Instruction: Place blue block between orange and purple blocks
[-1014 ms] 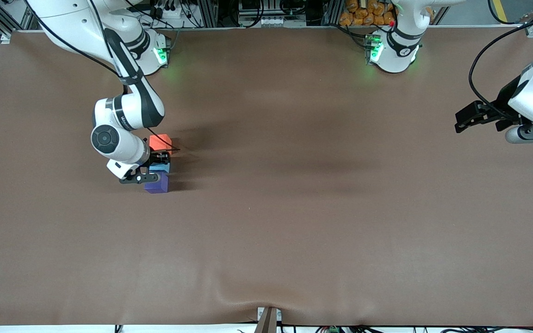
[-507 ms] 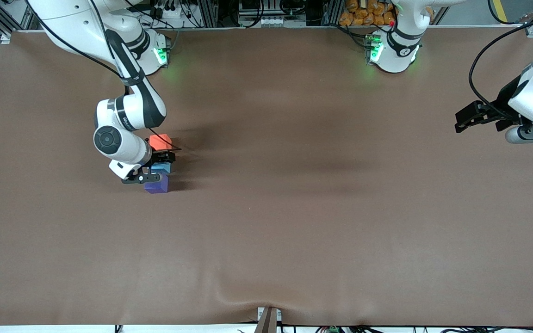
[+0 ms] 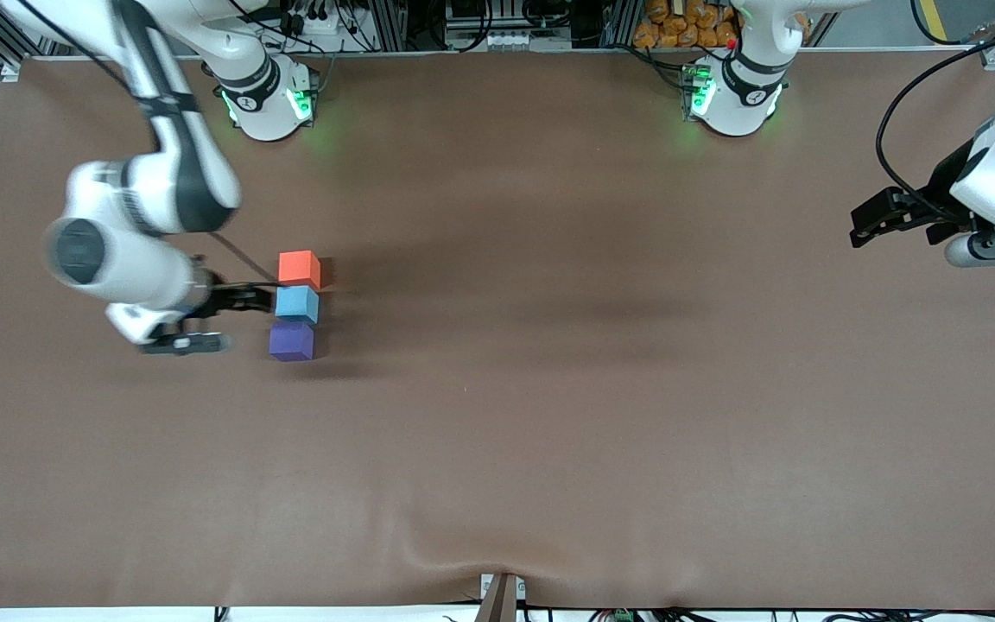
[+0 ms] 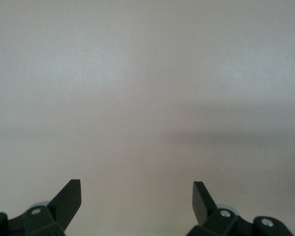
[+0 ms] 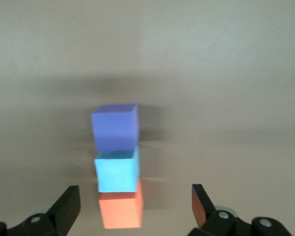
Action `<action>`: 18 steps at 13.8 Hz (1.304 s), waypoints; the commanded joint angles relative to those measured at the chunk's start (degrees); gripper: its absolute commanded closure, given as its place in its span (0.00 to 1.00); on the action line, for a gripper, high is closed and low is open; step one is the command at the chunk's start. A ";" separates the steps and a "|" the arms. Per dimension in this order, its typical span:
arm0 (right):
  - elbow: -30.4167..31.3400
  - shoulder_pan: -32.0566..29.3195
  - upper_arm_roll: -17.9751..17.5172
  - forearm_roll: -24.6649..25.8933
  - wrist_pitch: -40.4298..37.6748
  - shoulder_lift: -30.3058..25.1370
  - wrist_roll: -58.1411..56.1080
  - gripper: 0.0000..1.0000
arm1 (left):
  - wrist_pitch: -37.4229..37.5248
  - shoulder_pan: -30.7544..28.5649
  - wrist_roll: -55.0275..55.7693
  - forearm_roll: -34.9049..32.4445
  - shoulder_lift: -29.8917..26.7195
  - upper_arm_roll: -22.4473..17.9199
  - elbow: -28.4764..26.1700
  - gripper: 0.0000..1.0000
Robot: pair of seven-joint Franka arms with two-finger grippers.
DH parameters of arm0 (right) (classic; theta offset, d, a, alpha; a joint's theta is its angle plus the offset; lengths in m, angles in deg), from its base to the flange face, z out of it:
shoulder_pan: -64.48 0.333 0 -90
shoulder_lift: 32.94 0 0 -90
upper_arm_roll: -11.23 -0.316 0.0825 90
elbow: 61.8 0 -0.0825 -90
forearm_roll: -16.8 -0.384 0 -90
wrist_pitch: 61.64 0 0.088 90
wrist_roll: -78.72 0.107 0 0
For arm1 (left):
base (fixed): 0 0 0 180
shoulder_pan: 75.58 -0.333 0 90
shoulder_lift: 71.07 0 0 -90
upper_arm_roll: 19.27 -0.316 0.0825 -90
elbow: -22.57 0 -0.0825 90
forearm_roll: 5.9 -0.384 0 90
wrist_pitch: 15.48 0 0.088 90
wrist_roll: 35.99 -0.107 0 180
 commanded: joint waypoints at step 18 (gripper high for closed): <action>-27.54 -10.01 2.04 3.25 -36.08 -12.65 -9.22 0.00 | 6.64 -0.53 -3.27 -0.40 -4.05 0.62 3.86 0.00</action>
